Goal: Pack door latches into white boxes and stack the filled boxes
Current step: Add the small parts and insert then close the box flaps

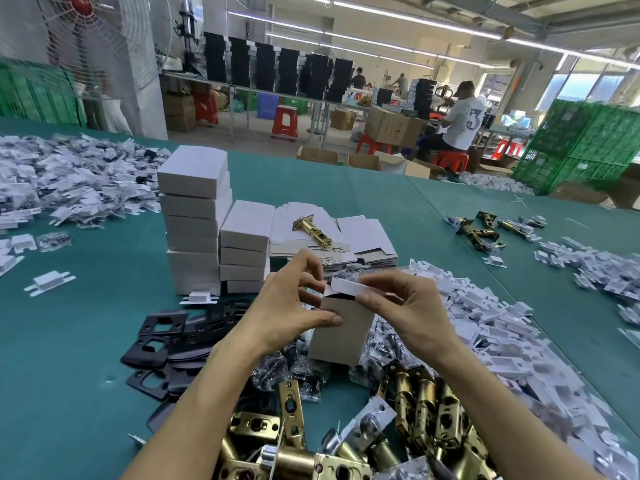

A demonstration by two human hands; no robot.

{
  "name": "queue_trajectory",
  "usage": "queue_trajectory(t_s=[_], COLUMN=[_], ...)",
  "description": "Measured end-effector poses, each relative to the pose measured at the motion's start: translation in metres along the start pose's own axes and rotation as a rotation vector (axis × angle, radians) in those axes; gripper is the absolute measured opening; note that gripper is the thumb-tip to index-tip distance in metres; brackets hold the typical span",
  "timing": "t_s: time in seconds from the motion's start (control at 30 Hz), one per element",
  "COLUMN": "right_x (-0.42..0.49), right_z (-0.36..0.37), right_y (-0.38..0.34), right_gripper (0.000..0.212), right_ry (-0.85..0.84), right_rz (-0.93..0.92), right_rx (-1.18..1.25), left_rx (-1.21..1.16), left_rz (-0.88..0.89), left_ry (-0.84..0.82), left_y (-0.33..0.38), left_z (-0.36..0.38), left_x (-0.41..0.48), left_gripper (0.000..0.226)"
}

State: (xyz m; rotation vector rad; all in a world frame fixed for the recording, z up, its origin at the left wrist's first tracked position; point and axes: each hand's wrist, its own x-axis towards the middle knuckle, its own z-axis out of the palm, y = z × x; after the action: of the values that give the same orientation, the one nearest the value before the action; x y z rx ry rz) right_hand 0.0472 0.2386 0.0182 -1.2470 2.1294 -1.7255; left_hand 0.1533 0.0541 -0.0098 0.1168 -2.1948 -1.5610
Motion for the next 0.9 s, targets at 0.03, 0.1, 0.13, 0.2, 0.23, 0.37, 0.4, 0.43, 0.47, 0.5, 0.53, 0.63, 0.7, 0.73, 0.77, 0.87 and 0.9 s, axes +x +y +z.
queue_trajectory(t_s=[0.03,0.1,0.13,0.2,0.23,0.37,0.4,0.43,0.47,0.5,0.53,0.63,0.7,0.73,0.77,0.87,0.9], right_x=[0.000,0.000,0.001,0.001,0.002,0.001,0.001,0.001,0.000,-0.001,-0.002,-0.006,-0.009,-0.010,-0.010,-0.010,-0.010], right_z=[0.001,0.002,0.002,0.003,0.003,0.000,0.000,-0.001,-0.003,-0.004,-0.006,-0.010,-0.009,-0.007,-0.006,-0.003,-0.003], right_y=[0.000,0.000,0.000,0.000,0.000,-0.003,-0.003,-0.003,-0.003,-0.003,-0.003,-0.003,-0.001,0.001,0.003,0.005,0.005], right_gripper=[0.022,0.019,0.016,0.013,0.013,0.014,0.015,0.016,0.016,0.017,0.019,0.024,0.028,0.031,0.034,0.036,0.036], right_ry=[0.010,0.033,0.039,0.041,0.035,-0.006,-0.021,-0.041,-0.063,-0.087,-0.110,-0.152,-0.136,-0.120,-0.107,-0.086,-0.085], right_rz=[0.001,-0.005,-0.011,-0.029,-0.031,-0.021,-0.020,-0.019,-0.021,-0.021,-0.019,-0.023,-0.052,-0.072,-0.085,-0.090,-0.090], right_rx=[-0.006,-0.016,-0.023,-0.038,-0.039,0.016,0.005,-0.016,-0.037,-0.052,-0.063,-0.080,-0.089,-0.095,-0.100,-0.114,-0.120], left_rx=[0.001,0.005,0.006,-0.005,-0.027,-0.161,-0.186,-0.202,-0.208,-0.207,-0.203,-0.216,-0.219,-0.205,-0.184,-0.149,-0.143], left_rz=[-0.003,-0.007,-0.010,-0.014,-0.013,-0.017,-0.027,-0.035,-0.040,-0.043,-0.043,-0.038,-0.037,-0.038,-0.042,-0.029,-0.024], left_ry=[-0.003,-0.006,-0.004,0.004,0.008,0.020,0.020,0.015,0.006,-0.003,-0.008,-0.005,-0.012,-0.013,-0.012,-0.014,-0.020], left_y=[0.000,0.001,0.001,0.002,0.003,0.007,0.007,0.007,0.008,0.009,0.010,0.008,0.007,0.006,0.006,0.007,0.007], left_z=[0.000,0.000,-0.001,-0.001,0.000,0.001,0.001,0.000,0.000,-0.001,-0.001,-0.005,-0.006,-0.006,-0.006,-0.005,-0.005], left_x=[0.000,0.000,0.000,-0.001,-0.001,-0.001,-0.001,-0.001,0.000,0.000,0.000,0.001,0.002,0.002,0.002,0.002,0.001], left_gripper=[0.055,0.054,0.053,0.053,0.052,0.031,0.026,0.022,0.020,0.019,0.018,0.009,0.010,0.013,0.015,0.022,0.026])
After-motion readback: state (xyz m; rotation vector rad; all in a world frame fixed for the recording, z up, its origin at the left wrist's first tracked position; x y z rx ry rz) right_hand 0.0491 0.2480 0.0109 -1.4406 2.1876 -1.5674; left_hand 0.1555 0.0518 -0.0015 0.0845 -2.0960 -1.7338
